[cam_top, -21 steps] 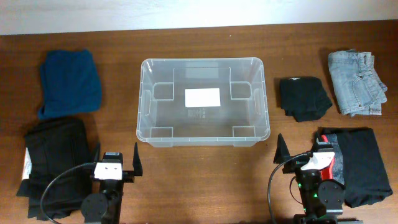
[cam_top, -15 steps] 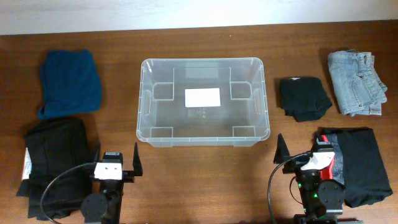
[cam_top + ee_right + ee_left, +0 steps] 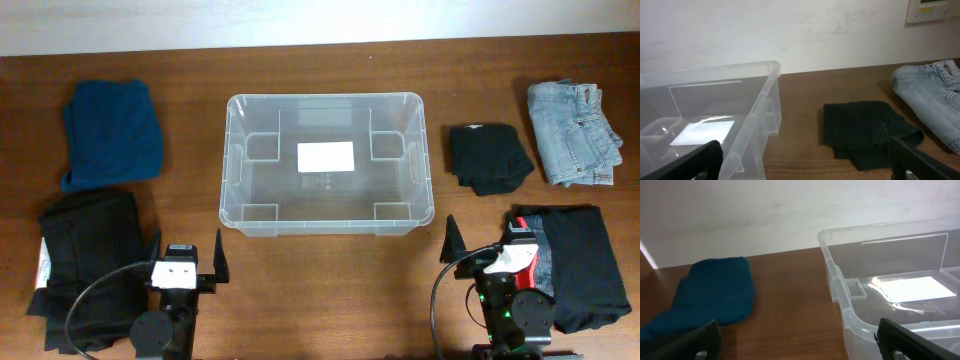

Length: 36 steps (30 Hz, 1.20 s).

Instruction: Pack container

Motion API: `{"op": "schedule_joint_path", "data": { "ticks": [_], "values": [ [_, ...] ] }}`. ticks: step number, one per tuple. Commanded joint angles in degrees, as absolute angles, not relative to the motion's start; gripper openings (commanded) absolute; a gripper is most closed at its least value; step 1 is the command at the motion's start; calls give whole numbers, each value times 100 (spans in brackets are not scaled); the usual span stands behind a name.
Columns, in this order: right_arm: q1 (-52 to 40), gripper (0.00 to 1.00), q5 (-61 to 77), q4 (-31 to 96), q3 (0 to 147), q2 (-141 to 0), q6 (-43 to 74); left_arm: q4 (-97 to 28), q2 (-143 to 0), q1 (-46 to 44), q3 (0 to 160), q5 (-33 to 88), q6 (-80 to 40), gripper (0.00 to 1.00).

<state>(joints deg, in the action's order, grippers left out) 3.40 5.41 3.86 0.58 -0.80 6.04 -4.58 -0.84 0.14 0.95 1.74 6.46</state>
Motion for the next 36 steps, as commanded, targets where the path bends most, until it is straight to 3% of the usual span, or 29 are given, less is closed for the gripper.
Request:
{"op": "schedule_joint_path", "data": {
  "ticks": [1, 36],
  "values": [
    [388, 98, 513, 410, 32, -25, 622, -456, -30, 27, 49, 217, 740, 99],
    [388, 98, 513, 410, 32, -25, 620, -456, -30, 27, 49, 217, 740, 99]
  ]
}}
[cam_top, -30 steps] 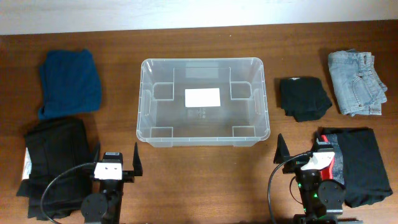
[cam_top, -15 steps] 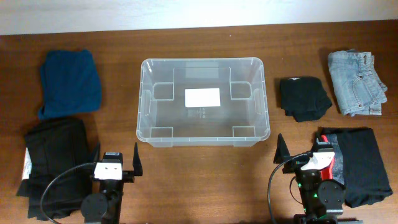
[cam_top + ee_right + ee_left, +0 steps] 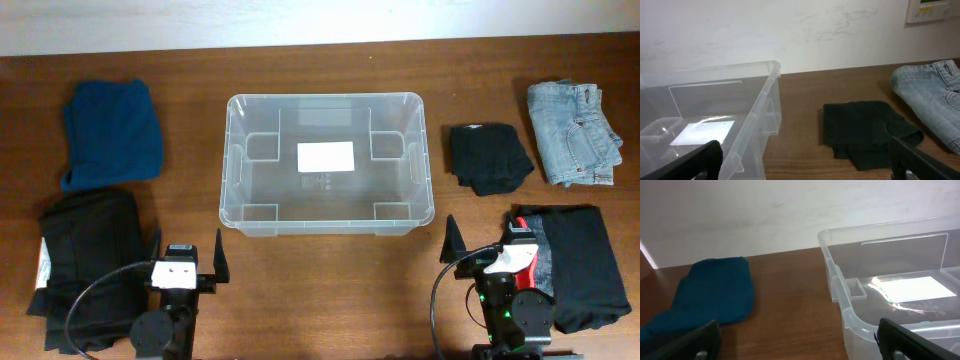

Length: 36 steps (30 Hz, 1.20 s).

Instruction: Pack container

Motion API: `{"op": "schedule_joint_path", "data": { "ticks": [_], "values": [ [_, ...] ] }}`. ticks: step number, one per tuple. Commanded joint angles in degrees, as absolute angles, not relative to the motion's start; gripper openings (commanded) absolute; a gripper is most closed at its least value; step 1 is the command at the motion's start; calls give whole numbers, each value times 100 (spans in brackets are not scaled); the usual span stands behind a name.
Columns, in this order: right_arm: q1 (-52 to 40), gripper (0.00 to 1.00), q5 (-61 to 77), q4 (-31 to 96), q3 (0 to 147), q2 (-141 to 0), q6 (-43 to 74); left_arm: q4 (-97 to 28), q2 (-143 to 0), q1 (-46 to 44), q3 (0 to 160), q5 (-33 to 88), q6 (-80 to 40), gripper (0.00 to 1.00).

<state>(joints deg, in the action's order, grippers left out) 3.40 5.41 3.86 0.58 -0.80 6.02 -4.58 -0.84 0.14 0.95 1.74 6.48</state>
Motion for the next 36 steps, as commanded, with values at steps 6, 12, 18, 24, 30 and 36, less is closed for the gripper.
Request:
{"op": "schedule_joint_path", "data": {
  "ticks": [6, 12, 18, 24, 30, 36],
  "values": [
    [388, 98, 513, 410, 32, -25, 620, -456, -30, 27, 49, 217, 740, 99],
    [377, 98, 1007, 307, 32, -25, 646, -456, -30, 27, 49, 217, 740, 99],
    [377, 98, 2777, 80, 32, -32, 646, -456, -30, 27, 49, 217, 740, 99],
    [377, 98, 4320, -622, 32, -32, 646, -456, -30, 27, 49, 217, 740, 99],
    [379, 98, 4550, -1188, 397, -32, 794, -456, -30, 27, 49, 217, 740, 99],
    [384, 98, 3966, -906, 1549, -132, 792, -456, -30, 27, 49, 217, 740, 99]
  ]
}}
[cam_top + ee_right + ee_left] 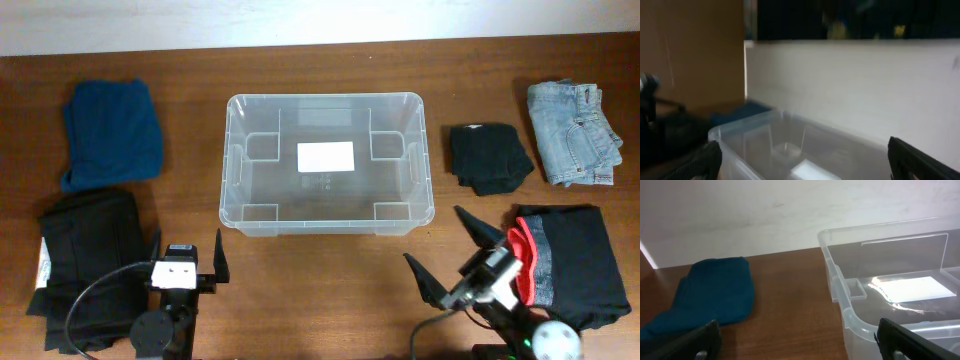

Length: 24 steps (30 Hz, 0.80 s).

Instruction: Pack container

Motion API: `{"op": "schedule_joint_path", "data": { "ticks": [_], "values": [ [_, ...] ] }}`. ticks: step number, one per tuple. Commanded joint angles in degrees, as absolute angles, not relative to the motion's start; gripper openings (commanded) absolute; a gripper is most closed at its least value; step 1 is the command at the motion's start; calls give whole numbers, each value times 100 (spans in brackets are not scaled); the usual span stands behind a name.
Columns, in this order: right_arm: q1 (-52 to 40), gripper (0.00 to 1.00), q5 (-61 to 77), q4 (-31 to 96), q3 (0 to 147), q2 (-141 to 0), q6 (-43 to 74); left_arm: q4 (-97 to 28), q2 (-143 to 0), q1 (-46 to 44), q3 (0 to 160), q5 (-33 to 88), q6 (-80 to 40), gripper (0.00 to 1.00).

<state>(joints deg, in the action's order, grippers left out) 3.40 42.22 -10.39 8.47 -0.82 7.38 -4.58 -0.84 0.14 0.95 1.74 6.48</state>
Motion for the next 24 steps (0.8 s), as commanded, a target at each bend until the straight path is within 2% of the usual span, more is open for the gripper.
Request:
{"op": "schedule_joint_path", "data": {
  "ticks": [1, 5, 11, 14, 19, 24],
  "values": [
    [384, 98, 3854, -794, 1752, -185, 790, -456, -30, 27, 47, 217, 740, 99],
    [384, 98, 3273, 309, 2923, -753, 493, -456, -30, 27, 49, 217, 740, 99],
    [384, 98, 1385, 3354, 5284, -2641, -537, -456, -30, 27, 49, 217, 740, 99],
    [384, 98, 279, 4759, 6604, -3789, -600, -456, -30, 27, 49, 217, 740, 99],
    [384, 98, 537, 6431, 8707, -5426, -598, -456, -30, 27, 49, 217, 740, 99],
    [384, 98, 1514, 7234, 9623, -6438, -333, -456, -30, 27, 47, 217, 740, 99]
  ]
}}
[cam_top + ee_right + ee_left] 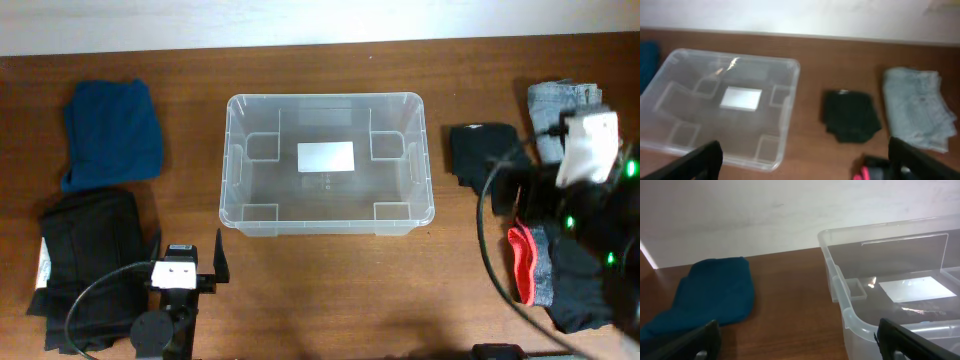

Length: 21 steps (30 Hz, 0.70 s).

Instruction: Pack container

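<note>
A clear plastic container (325, 165) stands empty at mid-table, also seen as container (722, 105) and container (890, 290). Folded clothes lie around it: blue cloth (112, 135), black garment (85, 265), small black cloth (480, 155), jeans (555, 100), and a black garment with red trim (550, 275). My left gripper (187, 257) rests low at the front left, open and empty, fingers (690, 345) wide apart. My right arm (585, 185) is raised high over the right-hand clothes. Its gripper (805, 172) is open and empty, looking down on the black cloth (850, 115) and jeans (917, 112).
The brown table (330, 290) ends at a white wall along the back. The raised right arm and its cables hide part of the jeans and of the red-trimmed garment in the overhead view. The blue cloth (710, 297) lies left of the container.
My right arm was low at the front right, camera facing across the container. Now it is raised high over the right-hand clothes, camera looking down. The left arm has not moved.
At the two oldest moments both arms rested at the table's front, open, with the clothes in their piles and the container empty. Then the right arm had turned and shifted at the front right. Now it stands high above the right side; no cloth has moved.
</note>
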Motion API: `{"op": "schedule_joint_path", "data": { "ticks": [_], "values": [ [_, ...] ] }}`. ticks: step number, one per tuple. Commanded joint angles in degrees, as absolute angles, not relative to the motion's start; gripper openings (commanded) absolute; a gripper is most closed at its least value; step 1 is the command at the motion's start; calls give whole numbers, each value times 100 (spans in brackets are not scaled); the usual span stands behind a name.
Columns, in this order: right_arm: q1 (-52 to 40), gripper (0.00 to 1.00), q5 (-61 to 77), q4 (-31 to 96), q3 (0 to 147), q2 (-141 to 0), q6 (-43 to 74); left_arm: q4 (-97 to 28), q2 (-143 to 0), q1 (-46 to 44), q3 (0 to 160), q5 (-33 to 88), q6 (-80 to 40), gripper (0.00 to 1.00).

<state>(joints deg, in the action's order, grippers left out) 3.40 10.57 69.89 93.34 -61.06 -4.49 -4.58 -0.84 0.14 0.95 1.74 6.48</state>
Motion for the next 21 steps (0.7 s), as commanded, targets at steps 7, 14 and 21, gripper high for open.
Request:
{"op": "schedule_joint_path", "data": {
  "ticks": [7, 14, 21],
  "values": [
    [720, 98, 812, 7590, 9623, -7111, 768, -456, -30, 27, 49, 217, 740, 99],
    [2829, 98, 954, 7649, 9623, -7076, 2790, -456, -30, 27, 49, 217, 740, 99],
    [4324, 98, 1273, 8344, 9393, -7094, 2248, -456, -30, 27, 49, 217, 740, 99]
  ]
}}
